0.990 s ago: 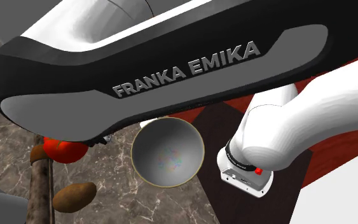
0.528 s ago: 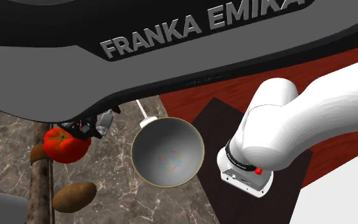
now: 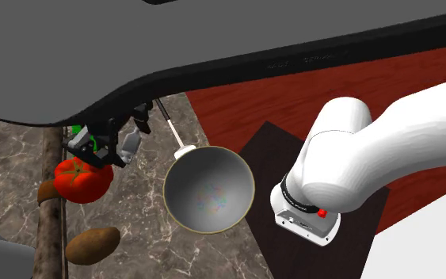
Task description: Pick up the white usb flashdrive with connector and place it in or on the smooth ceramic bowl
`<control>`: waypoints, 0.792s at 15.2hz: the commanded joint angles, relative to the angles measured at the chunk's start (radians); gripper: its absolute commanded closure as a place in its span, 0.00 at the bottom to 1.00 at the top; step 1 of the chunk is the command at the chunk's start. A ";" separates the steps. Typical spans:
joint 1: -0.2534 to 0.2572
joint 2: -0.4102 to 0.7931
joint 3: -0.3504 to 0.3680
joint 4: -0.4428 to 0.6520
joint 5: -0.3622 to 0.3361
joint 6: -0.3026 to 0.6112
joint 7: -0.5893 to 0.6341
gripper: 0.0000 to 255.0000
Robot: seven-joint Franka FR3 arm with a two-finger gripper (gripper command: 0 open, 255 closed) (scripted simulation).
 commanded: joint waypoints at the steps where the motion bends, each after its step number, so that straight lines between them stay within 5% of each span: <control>1: 0.022 -0.083 -0.014 -0.052 0.018 -0.032 -0.004 1.00; 10: 0.140 -0.454 -0.048 -0.236 0.077 -0.222 0.036 1.00; 12: 0.145 -0.461 -0.041 -0.266 0.084 -0.200 0.036 1.00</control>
